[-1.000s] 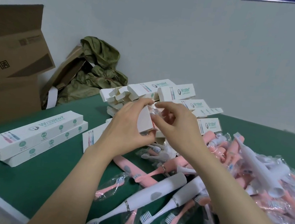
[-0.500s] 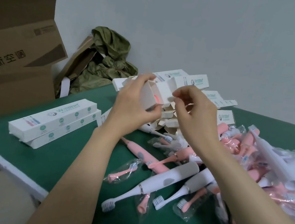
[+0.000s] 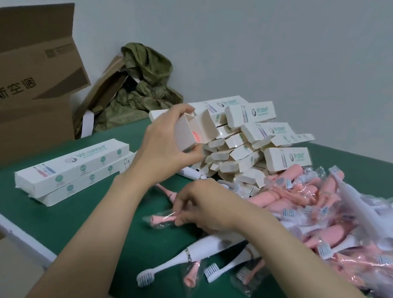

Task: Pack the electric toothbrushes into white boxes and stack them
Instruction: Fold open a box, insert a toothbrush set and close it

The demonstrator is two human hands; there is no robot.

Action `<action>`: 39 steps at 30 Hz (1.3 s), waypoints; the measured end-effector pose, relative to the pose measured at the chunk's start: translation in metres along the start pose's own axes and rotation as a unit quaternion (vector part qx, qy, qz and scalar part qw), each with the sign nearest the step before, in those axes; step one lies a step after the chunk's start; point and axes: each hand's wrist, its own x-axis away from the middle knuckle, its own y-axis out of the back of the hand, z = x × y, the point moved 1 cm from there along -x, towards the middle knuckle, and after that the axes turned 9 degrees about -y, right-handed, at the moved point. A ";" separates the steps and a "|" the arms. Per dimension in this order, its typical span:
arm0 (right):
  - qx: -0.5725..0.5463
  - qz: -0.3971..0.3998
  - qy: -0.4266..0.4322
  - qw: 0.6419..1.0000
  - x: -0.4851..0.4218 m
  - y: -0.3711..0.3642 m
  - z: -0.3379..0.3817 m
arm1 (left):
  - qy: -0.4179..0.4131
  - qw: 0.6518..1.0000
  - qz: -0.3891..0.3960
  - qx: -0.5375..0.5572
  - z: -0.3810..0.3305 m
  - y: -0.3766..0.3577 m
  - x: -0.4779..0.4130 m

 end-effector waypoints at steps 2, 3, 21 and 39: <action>-0.078 0.000 0.006 0.997 0.008 0.014 -0.007 | -0.010 1.000 0.015 -0.002 0.002 -0.005 -0.001; -0.110 0.003 0.017 0.994 0.013 0.022 -0.011 | -0.012 1.000 0.023 -0.003 0.003 -0.008 -0.003; -0.201 -0.272 -0.107 0.935 0.035 0.084 -0.039 | -0.048 0.997 0.059 -0.014 -0.008 -0.031 0.006; -0.515 -0.181 -0.060 0.836 0.024 0.077 -0.030 | -0.050 0.997 0.061 0.005 -0.016 -0.035 0.006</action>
